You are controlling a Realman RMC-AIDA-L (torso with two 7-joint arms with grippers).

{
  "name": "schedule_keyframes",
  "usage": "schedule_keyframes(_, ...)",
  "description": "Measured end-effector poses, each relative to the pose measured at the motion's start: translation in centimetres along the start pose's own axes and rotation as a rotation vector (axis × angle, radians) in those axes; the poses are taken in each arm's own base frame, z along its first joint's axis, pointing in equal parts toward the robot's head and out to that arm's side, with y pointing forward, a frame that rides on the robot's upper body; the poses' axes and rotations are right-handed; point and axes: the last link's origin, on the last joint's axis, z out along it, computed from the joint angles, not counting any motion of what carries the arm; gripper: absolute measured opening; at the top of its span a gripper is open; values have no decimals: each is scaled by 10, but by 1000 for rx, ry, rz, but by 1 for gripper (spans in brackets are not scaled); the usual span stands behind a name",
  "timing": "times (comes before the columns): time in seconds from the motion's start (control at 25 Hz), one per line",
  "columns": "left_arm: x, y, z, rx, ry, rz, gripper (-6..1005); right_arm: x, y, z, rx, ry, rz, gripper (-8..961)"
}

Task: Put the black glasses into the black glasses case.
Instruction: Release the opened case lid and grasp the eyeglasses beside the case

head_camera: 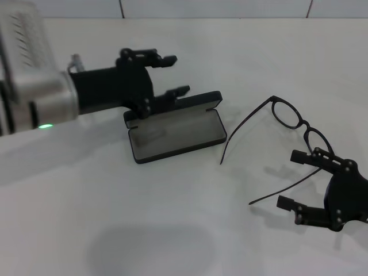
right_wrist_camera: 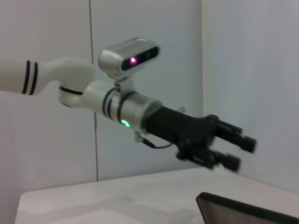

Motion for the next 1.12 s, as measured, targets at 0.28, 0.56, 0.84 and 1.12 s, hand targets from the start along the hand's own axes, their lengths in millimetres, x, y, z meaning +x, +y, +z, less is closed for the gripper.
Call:
schedule_keyframes(0.28,-7,3,-51,-36,111,-351,570,-3,-4,-1,19,-12,-5,884)
schedule_keyframes(0.56,-41,29,-87,-56,80,-509,610,-5,-8,-3,37,-19,-12,883)
schedule_keyframes(0.84,-72,74,-111,-57,58,-491,828,-5,-12,-10,69,-21,12,883)
schedule_keyframes(1.12,-80,83,-110,-95,33,-484,891,-32,-49,-18,100,20,164,883)
